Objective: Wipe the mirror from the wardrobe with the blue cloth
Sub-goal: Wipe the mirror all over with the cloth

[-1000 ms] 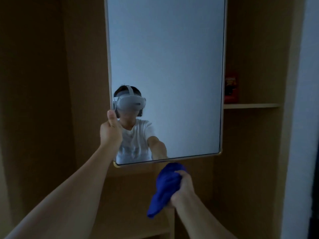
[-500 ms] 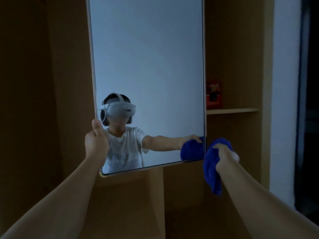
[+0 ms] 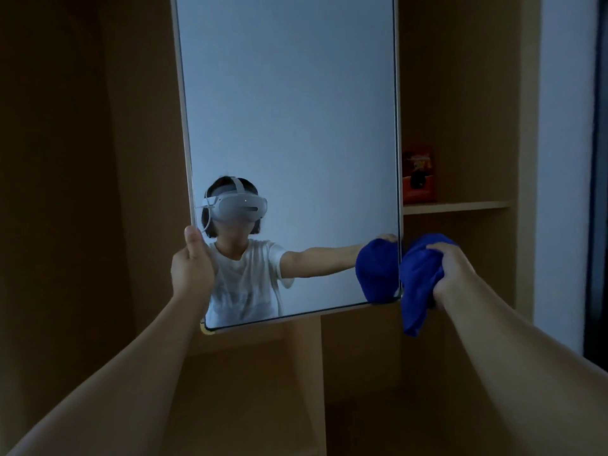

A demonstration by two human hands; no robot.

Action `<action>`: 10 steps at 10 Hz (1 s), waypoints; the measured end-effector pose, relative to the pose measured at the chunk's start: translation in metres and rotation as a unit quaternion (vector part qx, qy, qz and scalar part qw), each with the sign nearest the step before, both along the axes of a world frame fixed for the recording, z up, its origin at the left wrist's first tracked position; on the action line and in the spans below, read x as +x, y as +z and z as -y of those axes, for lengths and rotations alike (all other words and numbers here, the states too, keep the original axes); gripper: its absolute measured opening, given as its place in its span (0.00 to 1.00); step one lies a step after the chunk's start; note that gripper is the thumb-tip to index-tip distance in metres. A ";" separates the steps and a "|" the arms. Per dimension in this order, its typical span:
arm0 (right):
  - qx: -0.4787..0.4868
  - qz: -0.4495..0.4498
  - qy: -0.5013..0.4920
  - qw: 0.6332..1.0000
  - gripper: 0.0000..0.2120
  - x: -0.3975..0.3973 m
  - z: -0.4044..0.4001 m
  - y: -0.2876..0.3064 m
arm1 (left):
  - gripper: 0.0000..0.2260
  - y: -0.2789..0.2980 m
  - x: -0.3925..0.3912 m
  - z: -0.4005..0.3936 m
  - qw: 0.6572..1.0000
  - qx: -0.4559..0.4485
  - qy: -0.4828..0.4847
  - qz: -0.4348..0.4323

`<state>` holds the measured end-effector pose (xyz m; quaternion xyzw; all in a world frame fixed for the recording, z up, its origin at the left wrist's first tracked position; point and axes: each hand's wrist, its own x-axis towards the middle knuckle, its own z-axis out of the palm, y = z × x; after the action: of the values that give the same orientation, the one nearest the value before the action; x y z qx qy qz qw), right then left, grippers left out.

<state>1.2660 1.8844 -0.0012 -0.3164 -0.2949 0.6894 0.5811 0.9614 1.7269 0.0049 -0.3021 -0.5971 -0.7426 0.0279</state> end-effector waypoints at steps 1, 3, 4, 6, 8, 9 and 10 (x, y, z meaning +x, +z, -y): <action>0.056 0.015 0.004 0.998 0.07 0.002 -0.005 0.008 | 0.22 0.006 -0.004 0.000 1.000 0.011 -0.017 0.019; 0.003 -0.142 0.131 0.981 0.09 0.007 -0.027 0.081 | 0.19 0.092 -0.025 0.002 0.999 -0.001 -0.018 0.027; -0.004 -0.110 0.140 0.984 0.05 0.006 -0.032 0.134 | 0.24 0.179 -0.025 0.000 0.998 -0.003 -0.027 0.058; -0.036 -0.122 0.079 0.989 0.03 0.006 -0.027 0.265 | 0.35 0.322 -0.014 -0.007 0.997 0.007 -0.046 0.068; -0.023 -0.050 0.082 0.995 0.09 0.007 -0.021 0.380 | 0.22 0.442 -0.004 0.003 0.999 0.031 -0.006 0.030; 0.063 0.056 0.021 0.996 0.08 0.004 -0.022 0.448 | 0.22 0.516 0.018 0.010 0.999 0.041 -0.014 0.031; 0.079 0.052 0.025 0.995 0.08 0.006 -0.024 0.495 | 0.22 0.554 0.018 0.007 0.997 0.073 0.000 0.022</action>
<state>1.2718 1.9080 0.4941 -0.2976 -0.3859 0.6606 0.5710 0.9790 1.7195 0.5589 -0.2829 -0.5416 -0.7908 0.0367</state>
